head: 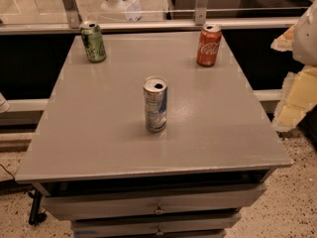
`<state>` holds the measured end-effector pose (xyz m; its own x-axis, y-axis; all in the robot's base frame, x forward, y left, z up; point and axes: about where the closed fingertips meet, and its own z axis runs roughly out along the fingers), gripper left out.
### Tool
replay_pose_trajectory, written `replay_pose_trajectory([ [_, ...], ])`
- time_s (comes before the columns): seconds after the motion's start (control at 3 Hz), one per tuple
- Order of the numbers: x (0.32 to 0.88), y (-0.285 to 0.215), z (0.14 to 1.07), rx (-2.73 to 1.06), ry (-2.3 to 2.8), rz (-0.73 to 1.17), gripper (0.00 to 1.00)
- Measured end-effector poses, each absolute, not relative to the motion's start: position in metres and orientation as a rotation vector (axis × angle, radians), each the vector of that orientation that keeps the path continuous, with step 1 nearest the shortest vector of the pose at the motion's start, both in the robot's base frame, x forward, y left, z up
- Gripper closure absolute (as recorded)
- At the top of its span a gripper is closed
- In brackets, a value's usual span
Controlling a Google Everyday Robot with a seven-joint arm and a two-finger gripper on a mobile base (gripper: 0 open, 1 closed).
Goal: Pick redbull can
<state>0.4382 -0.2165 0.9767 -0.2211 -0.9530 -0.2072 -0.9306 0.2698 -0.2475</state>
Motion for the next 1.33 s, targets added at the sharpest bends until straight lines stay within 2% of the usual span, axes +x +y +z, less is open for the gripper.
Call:
replay_pose_trajectory([
  [0.67,0.44,-0.215,0.977,-1.708,2.21,-0.069,0.0],
  [1.0,0.446,-0.208,0.96,-1.645,2.167,0.058,0.0],
  [1.33,0.456,-0.172,0.943,-1.536,2.077,0.299,0.0],
])
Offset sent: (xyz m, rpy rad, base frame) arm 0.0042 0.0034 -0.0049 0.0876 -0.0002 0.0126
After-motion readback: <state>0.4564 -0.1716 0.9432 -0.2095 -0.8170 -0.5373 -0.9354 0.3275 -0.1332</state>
